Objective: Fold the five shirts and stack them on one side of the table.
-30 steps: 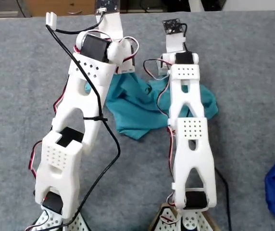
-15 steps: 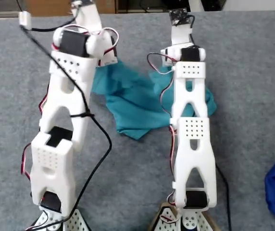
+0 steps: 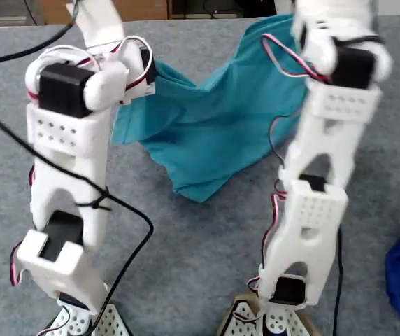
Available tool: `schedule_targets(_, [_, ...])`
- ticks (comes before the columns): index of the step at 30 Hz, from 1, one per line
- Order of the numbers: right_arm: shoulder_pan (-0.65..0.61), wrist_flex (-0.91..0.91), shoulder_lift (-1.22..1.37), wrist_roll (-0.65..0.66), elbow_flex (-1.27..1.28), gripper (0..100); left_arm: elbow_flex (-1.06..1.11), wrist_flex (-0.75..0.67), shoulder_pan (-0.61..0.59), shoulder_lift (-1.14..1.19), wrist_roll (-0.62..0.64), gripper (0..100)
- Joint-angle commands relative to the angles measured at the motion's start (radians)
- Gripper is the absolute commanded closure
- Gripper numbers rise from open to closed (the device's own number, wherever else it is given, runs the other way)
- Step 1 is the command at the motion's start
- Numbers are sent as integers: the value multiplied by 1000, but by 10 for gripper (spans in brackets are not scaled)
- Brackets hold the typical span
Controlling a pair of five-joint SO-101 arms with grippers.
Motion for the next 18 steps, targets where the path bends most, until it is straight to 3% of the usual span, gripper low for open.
schedule_targets(1, [64, -9, -251, 0, -58, 992, 15, 8, 3, -133, -23, 980])
schedule_targets(10, [153, -129, -558, 37, -51, 992, 18, 8, -138, -338, -61, 980])
schedule_targets(18, [147, -184, -559, 64, 22, 992, 20, 6, -282, -366, -160, 980])
